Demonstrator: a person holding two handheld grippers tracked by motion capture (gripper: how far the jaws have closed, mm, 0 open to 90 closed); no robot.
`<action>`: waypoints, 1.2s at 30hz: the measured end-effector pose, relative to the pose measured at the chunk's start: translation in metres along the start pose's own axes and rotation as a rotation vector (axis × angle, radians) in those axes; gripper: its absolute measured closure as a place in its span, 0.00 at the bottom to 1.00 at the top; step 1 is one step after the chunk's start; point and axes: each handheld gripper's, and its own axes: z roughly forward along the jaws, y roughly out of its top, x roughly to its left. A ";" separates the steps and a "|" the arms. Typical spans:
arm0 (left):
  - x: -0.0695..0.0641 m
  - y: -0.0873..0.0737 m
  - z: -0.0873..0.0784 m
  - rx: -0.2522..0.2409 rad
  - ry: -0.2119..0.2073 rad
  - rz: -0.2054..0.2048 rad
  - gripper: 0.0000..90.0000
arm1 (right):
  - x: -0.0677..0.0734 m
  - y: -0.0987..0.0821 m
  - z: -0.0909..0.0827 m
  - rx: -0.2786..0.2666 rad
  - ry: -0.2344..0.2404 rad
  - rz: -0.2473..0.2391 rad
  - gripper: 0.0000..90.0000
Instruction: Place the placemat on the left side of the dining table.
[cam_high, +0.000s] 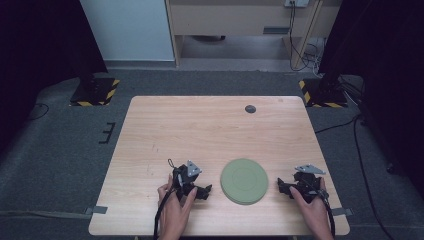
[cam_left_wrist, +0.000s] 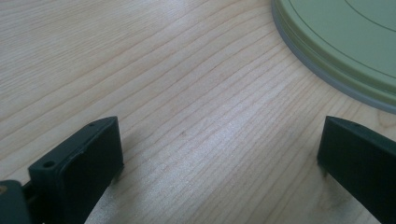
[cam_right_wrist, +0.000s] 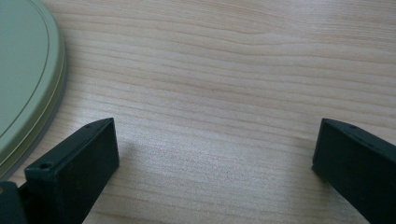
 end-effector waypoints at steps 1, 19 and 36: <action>0.000 0.000 0.000 0.000 0.000 0.000 0.00 | 0.000 0.000 0.000 -0.001 -0.003 0.000 0.01; -0.002 -0.002 -0.008 -0.054 -0.043 0.007 0.03 | 0.007 -0.001 -0.005 -0.011 0.068 -0.054 0.04; -0.029 0.009 -0.006 -0.147 -0.121 0.039 0.04 | 0.026 -0.001 -0.018 -0.055 0.160 -0.138 0.04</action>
